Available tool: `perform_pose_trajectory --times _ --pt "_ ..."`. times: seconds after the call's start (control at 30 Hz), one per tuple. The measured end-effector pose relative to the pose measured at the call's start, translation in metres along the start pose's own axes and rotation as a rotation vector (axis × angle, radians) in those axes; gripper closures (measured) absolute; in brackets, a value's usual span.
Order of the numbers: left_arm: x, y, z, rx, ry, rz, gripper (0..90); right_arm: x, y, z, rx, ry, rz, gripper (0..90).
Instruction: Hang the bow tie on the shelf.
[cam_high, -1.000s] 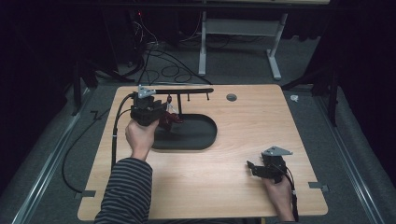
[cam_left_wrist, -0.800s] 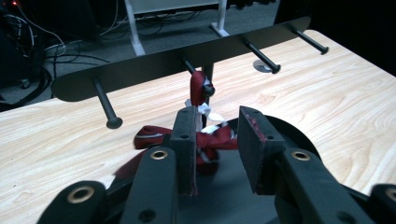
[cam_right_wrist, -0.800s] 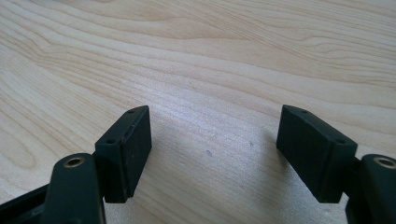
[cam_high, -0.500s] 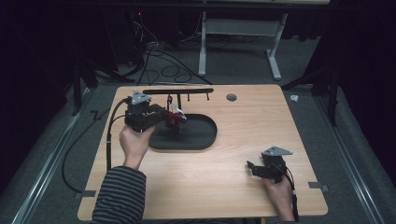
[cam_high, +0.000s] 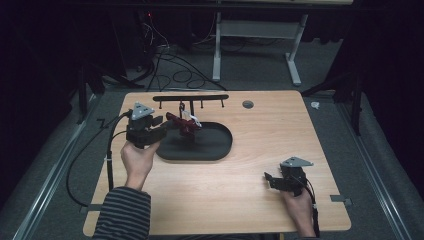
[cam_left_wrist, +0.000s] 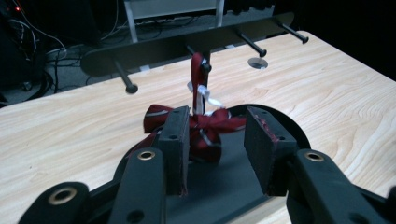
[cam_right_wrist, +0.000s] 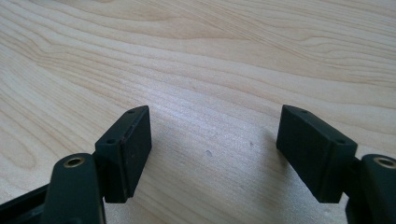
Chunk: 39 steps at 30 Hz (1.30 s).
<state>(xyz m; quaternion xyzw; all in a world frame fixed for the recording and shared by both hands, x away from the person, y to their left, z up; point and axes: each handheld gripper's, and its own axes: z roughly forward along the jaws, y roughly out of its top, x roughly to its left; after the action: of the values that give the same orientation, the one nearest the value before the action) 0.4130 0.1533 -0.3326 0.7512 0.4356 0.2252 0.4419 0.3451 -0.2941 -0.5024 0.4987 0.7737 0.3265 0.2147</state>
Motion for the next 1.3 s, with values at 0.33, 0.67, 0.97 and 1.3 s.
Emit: perform_pose_trajectory --times 0.33,0.67,0.97,1.3 --pt "0.004 -0.012 -0.01 -0.004 0.005 -0.015 59.5 0.0 0.0 0.0 0.0 0.0 0.0 27.9" --pt "0.007 -0.023 -0.016 -0.01 0.028 -0.025 58.1 0.0 0.0 0.0 0.0 -0.001 -0.001 27.8" --pt "0.008 -0.029 -0.022 -0.015 0.027 -0.031 57.0 0.0 0.0 0.0 0.0 -0.001 -0.001 27.8" --pt "0.009 -0.039 -0.033 -0.032 0.018 -0.053 55.8 0.0 0.0 0.0 0.0 -0.002 -0.001 27.8"
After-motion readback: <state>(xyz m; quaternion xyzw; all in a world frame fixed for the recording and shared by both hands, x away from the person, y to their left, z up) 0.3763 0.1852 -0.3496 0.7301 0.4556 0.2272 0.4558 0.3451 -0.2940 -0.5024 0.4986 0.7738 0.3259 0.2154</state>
